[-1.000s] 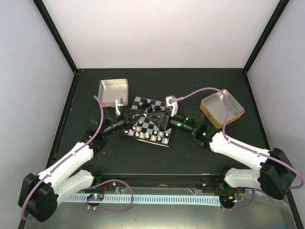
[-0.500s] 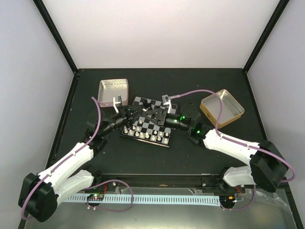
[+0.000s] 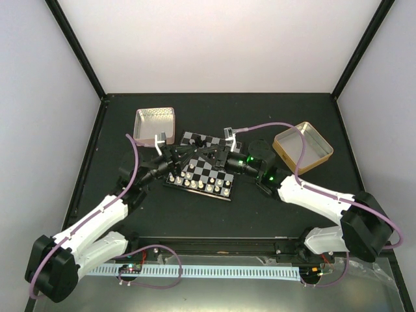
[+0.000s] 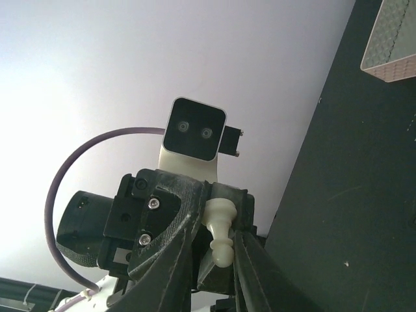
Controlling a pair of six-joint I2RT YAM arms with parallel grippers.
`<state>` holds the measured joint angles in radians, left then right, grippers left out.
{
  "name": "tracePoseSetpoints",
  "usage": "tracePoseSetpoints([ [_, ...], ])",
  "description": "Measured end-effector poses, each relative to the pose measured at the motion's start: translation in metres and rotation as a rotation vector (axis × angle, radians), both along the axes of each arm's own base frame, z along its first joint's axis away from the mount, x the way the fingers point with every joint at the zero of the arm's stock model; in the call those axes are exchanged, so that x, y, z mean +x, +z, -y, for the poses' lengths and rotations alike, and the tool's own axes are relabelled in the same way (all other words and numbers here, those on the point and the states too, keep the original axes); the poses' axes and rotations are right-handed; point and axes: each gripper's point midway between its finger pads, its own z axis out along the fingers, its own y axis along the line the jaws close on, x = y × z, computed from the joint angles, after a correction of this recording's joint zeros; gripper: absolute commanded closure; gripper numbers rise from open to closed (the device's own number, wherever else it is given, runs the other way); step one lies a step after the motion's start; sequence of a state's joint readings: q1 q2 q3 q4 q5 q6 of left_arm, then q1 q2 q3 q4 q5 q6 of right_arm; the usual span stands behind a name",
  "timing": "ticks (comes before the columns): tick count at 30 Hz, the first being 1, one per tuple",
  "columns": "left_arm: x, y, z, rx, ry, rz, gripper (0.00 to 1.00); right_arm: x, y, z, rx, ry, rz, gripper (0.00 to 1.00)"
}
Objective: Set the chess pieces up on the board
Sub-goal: Place the chess piece on the chessboard.
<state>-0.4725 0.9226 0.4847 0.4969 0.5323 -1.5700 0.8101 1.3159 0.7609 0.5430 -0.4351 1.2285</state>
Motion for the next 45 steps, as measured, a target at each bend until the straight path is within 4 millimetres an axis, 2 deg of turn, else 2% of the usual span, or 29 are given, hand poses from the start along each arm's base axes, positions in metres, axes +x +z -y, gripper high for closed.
tracePoseSetpoints([
  [5, 0.000, 0.003, 0.000, -0.010, 0.000, 0.009, 0.96, 0.002, 0.003, -0.001, 0.006, -0.001, -0.001, 0.85],
  [10, -0.001, 0.006, 0.000, -0.018, -0.002, 0.018, 0.94, 0.003, 0.002, -0.001, 0.007, -0.002, -0.006, 0.95],
  [12, -0.001, 0.006, 0.000, -0.019, -0.004, 0.017, 0.91, 0.003, 0.003, -0.001, 0.006, -0.002, -0.002, 0.98],
  [14, -0.001, 0.005, 0.000, -0.019, -0.004, 0.015, 0.82, 0.004, 0.003, -0.001, 0.003, -0.004, -0.005, 0.99],
  [19, -0.001, -0.003, -0.001, 0.013, 0.003, 0.011, 0.43, 0.010, -0.001, -0.001, -0.057, -0.018, 0.008, 0.99],
  [20, -0.002, -0.006, -0.002, 0.031, 0.006, 0.010, 0.39, 0.013, -0.003, 0.001, -0.082, -0.025, 0.016, 0.99],
  [24, -0.007, -0.024, -0.013, 0.134, 0.053, 0.009, 0.29, 0.030, -0.027, 0.011, -0.266, -0.068, 0.033, 0.99],
  [28, -0.007, -0.045, -0.036, 0.298, 0.156, 0.044, 0.26, 0.040, -0.072, 0.027, -0.514, -0.083, 0.039, 0.99],
  [32, -0.009, -0.063, -0.064, 0.485, 0.261, 0.096, 0.24, 0.042, -0.117, 0.040, -0.776, -0.032, 0.038, 0.99],
  [37, -0.016, -0.082, -0.097, 0.723, 0.347, 0.134, 0.23, 0.040, -0.153, 0.048, -1.004, 0.072, 0.038, 0.99],
  [40, -0.021, -0.080, -0.112, 0.834, 0.374, 0.166, 0.23, 0.037, -0.166, 0.043, -1.098, 0.141, 0.043, 0.99],
  [45, -0.029, -0.059, -0.128, 0.939, 0.404, 0.248, 0.22, 0.035, -0.183, 0.023, -1.200, 0.242, 0.058, 0.98],
])
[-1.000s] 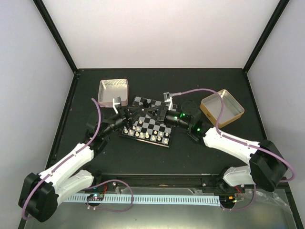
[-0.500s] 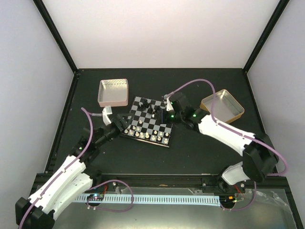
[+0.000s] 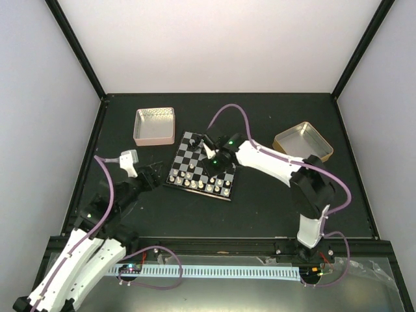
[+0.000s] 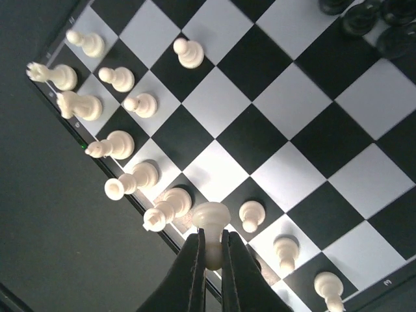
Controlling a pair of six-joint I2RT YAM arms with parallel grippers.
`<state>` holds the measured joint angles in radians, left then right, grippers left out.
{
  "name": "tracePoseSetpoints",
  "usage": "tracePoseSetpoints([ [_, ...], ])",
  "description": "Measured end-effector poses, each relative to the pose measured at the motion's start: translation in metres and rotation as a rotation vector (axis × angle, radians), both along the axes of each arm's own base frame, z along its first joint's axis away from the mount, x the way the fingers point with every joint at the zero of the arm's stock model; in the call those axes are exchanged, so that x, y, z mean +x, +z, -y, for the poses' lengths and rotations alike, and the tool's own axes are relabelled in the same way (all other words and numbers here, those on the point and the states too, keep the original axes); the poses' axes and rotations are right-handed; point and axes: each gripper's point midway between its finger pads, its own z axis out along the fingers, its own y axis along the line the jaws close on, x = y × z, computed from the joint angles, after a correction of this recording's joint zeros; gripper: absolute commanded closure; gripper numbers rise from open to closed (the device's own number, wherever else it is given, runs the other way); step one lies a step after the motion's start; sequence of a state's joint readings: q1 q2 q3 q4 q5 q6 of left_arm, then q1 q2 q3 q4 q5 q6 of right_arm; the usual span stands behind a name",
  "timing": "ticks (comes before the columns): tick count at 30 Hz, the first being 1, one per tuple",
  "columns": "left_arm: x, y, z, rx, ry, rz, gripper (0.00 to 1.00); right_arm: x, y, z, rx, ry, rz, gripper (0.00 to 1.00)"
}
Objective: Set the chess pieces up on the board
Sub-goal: Place the chess piece on the chessboard.
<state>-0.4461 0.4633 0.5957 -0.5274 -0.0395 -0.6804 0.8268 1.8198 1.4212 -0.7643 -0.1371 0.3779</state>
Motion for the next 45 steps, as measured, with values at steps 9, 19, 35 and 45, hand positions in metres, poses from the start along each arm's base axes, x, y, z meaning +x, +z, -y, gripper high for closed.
tracePoseSetpoints([
  [9, -0.009, -0.001, -0.014, 0.111, 0.009, 0.021, 0.18, -0.005, -0.034, -0.011, -0.130, 0.064, -0.082, 0.98],
  [19, -0.009, -0.003, -0.017, 0.142, 0.011, 0.026, 0.18, -0.003, -0.047, -0.015, -0.172, 0.069, -0.107, 0.97],
  [35, -0.009, -0.003, -0.017, 0.144, 0.012, 0.026, 0.16, -0.002, -0.056, -0.016, -0.193, 0.075, -0.118, 0.84],
  [45, -0.006, -0.008, -0.015, 0.152, 0.005, 0.004, 0.16, 0.003, -0.051, -0.024, -0.168, 0.076, -0.091, 0.86],
])
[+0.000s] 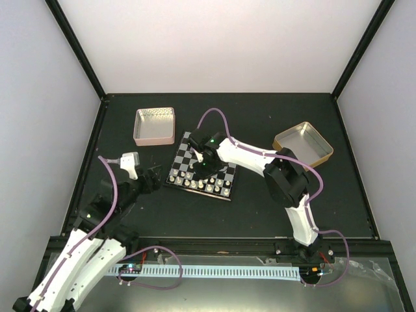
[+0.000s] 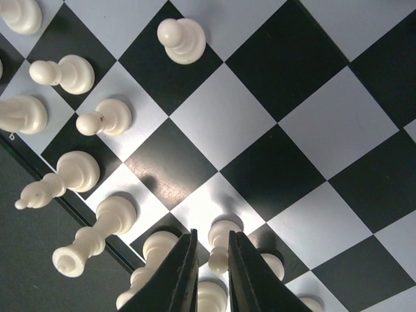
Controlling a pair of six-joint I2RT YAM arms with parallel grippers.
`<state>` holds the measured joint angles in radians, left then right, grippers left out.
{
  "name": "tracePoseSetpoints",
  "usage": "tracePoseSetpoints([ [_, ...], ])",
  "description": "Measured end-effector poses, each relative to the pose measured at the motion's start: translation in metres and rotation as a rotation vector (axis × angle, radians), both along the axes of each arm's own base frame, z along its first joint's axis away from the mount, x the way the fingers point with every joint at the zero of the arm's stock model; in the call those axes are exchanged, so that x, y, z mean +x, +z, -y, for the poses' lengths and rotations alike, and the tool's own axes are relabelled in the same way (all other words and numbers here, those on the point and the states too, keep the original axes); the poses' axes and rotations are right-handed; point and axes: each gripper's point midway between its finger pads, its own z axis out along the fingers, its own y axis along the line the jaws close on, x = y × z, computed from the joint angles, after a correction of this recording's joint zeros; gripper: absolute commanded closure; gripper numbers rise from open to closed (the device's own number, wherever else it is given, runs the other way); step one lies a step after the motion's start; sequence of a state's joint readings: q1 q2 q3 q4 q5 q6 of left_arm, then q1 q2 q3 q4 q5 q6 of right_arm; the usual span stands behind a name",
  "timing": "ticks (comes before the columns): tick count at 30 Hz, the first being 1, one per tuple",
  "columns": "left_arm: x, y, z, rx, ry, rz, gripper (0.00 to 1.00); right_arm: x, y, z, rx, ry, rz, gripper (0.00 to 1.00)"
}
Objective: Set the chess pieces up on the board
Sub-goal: Place the chess piece on the chessboard.
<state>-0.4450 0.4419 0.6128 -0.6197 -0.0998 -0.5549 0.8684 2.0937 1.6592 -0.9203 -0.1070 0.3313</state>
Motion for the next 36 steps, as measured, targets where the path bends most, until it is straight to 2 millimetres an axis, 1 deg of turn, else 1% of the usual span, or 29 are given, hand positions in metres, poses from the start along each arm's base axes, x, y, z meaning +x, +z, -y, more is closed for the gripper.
tracePoseSetpoints([
  [5, 0.003, -0.008, 0.004, 0.009, -0.013, -0.035, 0.16, 0.002, 0.000, -0.001, 0.006, -0.008, 0.006, 0.80],
  [8, 0.004, -0.014, 0.006, 0.013, -0.018, -0.051, 0.16, 0.003, -0.001, -0.001, 0.002, -0.011, 0.013, 0.80],
  [16, 0.005, -0.015, 0.010, 0.006, -0.033, -0.054, 0.16, -0.001, -0.008, 0.003, -0.011, -0.009, 0.000, 0.88],
  [26, 0.008, -0.024, 0.019, -0.002, -0.068, -0.083, 0.16, 0.001, -0.007, -0.002, 0.012, -0.007, 0.008, 0.88],
  [32, 0.011, -0.030, 0.025, -0.005, -0.090, -0.108, 0.16, 0.001, -0.006, -0.002, 0.013, -0.006, 0.010, 0.78],
  [36, 0.015, -0.036, 0.030, -0.003, -0.105, -0.134, 0.17, 0.002, -0.004, -0.003, 0.024, -0.011, 0.020, 0.76],
])
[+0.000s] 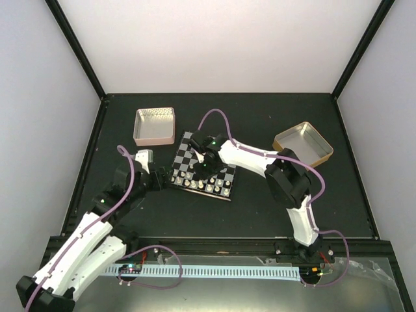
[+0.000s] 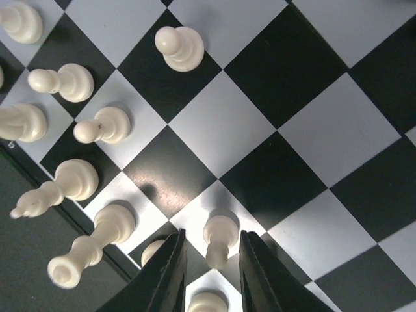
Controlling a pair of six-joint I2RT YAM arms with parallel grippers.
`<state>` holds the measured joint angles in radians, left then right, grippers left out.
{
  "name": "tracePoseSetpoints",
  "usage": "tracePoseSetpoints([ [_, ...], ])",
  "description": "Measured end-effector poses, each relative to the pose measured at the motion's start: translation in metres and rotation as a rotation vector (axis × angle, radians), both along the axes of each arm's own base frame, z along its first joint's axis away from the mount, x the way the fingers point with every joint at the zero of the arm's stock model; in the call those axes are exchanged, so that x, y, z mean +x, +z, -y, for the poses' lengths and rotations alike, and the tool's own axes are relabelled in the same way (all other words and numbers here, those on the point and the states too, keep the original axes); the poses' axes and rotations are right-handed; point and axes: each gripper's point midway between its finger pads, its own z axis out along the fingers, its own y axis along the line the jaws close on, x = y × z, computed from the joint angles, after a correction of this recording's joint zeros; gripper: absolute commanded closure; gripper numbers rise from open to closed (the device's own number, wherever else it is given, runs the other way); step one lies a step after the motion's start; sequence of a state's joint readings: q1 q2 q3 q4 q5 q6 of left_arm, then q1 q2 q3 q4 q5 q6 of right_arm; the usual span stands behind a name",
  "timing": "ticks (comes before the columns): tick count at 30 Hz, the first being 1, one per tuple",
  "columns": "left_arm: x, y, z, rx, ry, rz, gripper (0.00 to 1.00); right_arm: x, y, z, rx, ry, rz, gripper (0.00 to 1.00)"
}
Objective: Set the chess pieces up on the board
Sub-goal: Place the chess piece on the chessboard, then pick up the chess piece from the chessboard.
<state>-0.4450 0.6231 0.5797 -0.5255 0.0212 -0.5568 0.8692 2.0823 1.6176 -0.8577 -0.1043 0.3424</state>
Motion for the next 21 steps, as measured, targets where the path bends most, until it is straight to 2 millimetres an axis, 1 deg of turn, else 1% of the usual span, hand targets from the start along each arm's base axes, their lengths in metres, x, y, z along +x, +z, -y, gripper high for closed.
tracePoseSetpoints([
  [2, 0.002, -0.004, 0.004, 0.001, -0.010, -0.016, 0.19, 0.000, 0.005, 0.001, 0.014, -0.006, 0.013, 0.74],
  [4, 0.006, -0.010, 0.007, 0.005, -0.020, -0.039, 0.23, 0.001, 0.015, 0.001, 0.041, -0.021, 0.039, 0.73],
  [6, 0.009, -0.018, 0.011, 0.016, -0.029, -0.072, 0.29, 0.004, 0.032, 0.002, 0.078, -0.046, 0.081, 0.73],
  [9, 0.019, -0.028, 0.018, 0.037, -0.042, -0.130, 0.40, 0.011, 0.063, 0.007, 0.153, -0.105, 0.166, 0.73],
  [11, 0.027, -0.031, 0.025, 0.049, -0.058, -0.169, 0.49, 0.014, 0.082, 0.017, 0.203, -0.159, 0.221, 0.73],
  [13, 0.039, -0.030, 0.034, 0.056, -0.074, -0.200, 0.54, 0.016, 0.093, 0.029, 0.239, -0.209, 0.260, 0.73],
  [14, 0.047, -0.028, 0.040, 0.062, -0.085, -0.212, 0.54, 0.017, 0.096, 0.036, 0.255, -0.237, 0.277, 0.73],
  [16, 0.064, -0.026, 0.053, 0.073, -0.101, -0.233, 0.54, 0.016, 0.095, 0.049, 0.269, -0.277, 0.292, 0.73],
  [19, 0.074, -0.032, 0.068, 0.102, -0.126, -0.271, 0.53, 0.013, 0.083, 0.062, 0.258, -0.313, 0.289, 0.74],
  [21, 0.081, -0.041, 0.078, 0.133, -0.137, -0.306, 0.53, 0.010, 0.073, 0.067, 0.248, -0.323, 0.278, 0.74],
])
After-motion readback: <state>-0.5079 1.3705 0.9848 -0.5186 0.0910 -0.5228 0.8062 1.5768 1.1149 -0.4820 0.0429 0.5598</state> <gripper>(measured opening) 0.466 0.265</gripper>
